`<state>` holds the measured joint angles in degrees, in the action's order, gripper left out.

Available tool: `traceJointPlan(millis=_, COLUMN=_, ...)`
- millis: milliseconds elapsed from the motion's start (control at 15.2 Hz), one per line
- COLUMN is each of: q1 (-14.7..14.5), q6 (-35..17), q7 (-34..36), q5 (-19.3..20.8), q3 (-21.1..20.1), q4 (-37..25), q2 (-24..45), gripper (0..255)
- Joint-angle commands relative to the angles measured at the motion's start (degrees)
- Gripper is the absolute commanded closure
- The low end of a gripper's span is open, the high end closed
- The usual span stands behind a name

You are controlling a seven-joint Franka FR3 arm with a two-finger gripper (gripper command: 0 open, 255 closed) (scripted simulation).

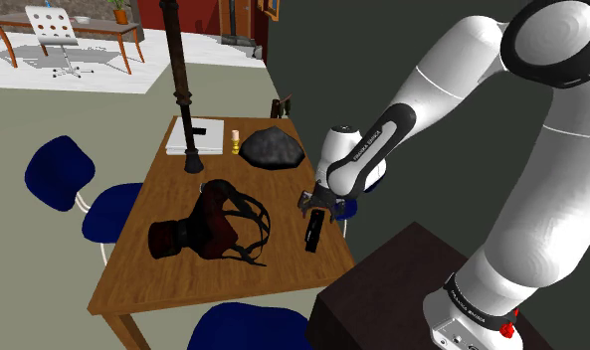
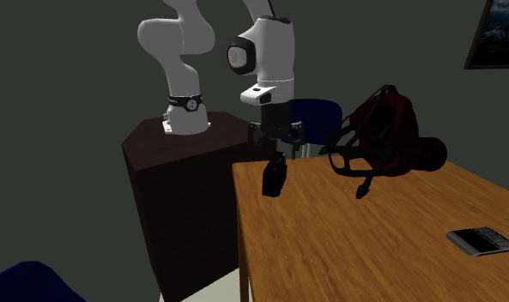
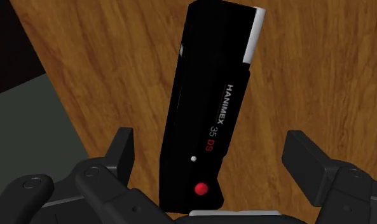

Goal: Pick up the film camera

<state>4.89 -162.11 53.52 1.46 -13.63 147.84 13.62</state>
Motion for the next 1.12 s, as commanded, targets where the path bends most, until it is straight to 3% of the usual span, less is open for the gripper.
traceJointPlan(millis=0, q1=-0.7, q6=-1.9, q7=1.1, q5=1.2, q3=1.0, q4=-0.6, q2=2.5, gripper=0)
traceJointPlan(millis=396, q1=-2.2, q6=-5.3, q7=2.3, q5=3.0, q3=2.9, q4=-1.6, q2=6.8, gripper=0)
traceJointPlan(millis=462, q1=-2.1, q6=-5.1, q7=2.2, q5=3.0, q3=2.8, q4=-1.6, q2=6.7, gripper=255)
traceJointPlan(millis=1056, q1=-2.2, q6=-5.3, q7=2.3, q5=3.0, q3=2.9, q4=-1.6, q2=6.8, gripper=255)
